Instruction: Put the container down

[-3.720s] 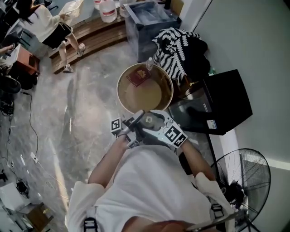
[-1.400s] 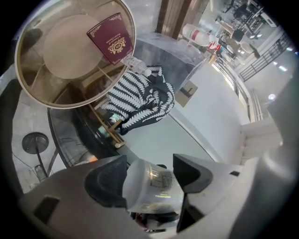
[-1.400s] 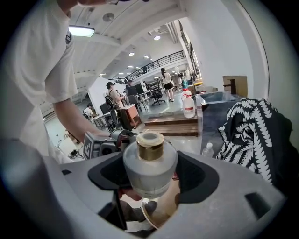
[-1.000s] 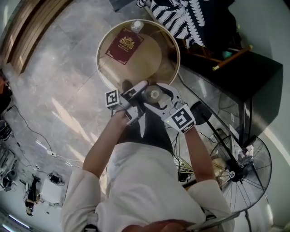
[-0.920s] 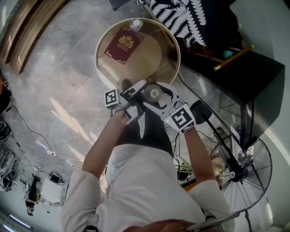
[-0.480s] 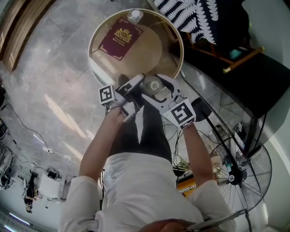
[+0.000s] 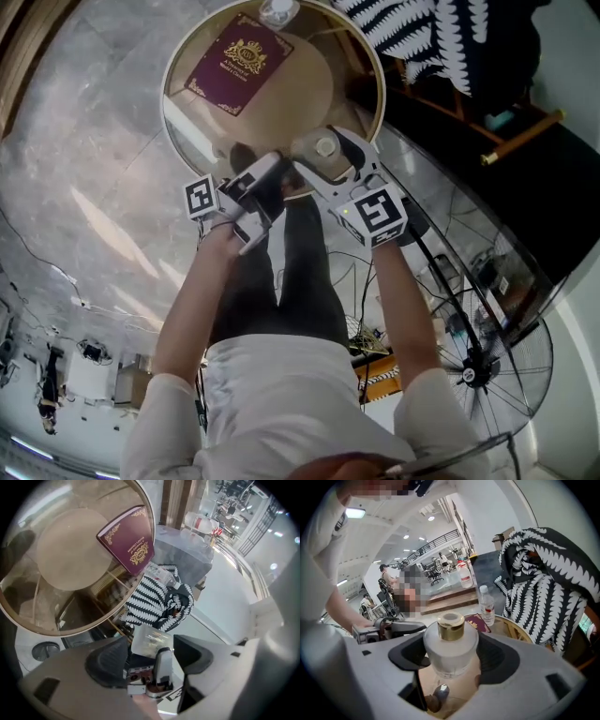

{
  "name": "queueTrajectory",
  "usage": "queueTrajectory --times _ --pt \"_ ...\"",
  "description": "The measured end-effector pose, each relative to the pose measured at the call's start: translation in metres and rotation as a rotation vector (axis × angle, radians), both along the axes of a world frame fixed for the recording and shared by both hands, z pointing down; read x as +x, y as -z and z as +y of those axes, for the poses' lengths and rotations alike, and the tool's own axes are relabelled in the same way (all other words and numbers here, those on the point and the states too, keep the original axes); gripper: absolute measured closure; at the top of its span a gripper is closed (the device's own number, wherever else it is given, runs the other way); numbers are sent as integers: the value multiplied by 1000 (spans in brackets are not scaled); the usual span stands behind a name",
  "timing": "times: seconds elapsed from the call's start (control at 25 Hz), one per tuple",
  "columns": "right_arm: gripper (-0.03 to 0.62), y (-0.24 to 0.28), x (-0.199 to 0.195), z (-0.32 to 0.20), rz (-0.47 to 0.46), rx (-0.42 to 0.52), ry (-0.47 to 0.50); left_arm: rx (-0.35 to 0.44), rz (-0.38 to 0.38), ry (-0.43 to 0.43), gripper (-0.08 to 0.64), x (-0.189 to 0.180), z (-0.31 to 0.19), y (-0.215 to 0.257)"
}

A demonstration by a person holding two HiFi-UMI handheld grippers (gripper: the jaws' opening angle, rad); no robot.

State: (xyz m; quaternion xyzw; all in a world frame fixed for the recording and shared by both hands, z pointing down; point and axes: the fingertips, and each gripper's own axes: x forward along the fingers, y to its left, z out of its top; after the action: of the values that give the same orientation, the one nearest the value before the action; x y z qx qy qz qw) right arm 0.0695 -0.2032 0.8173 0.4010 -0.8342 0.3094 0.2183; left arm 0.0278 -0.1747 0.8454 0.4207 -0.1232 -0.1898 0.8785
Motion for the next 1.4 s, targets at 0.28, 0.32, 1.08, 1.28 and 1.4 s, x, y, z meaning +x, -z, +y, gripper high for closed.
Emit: queueTrajectory --times 0.28,0.32,1.08,1.28,1.4 --pt "262 -66 17 -5 45 -30 -68 74 -27 16 269 -16 5 -34" --pt "262 -76 20 -6 55 -32 -77 79 -27 19 270 -17 6 -39" --pt "262 -188 40 -15 226 -64 -145 156 -34 28 270 -33 12 -70" --pt "262 -199 43 -12 239 -60 -155 162 -36 19 270 -28 15 -73" --pt "262 -205 45 -10 243 -65 -171 161 -34 13 270 -27 17 -75"
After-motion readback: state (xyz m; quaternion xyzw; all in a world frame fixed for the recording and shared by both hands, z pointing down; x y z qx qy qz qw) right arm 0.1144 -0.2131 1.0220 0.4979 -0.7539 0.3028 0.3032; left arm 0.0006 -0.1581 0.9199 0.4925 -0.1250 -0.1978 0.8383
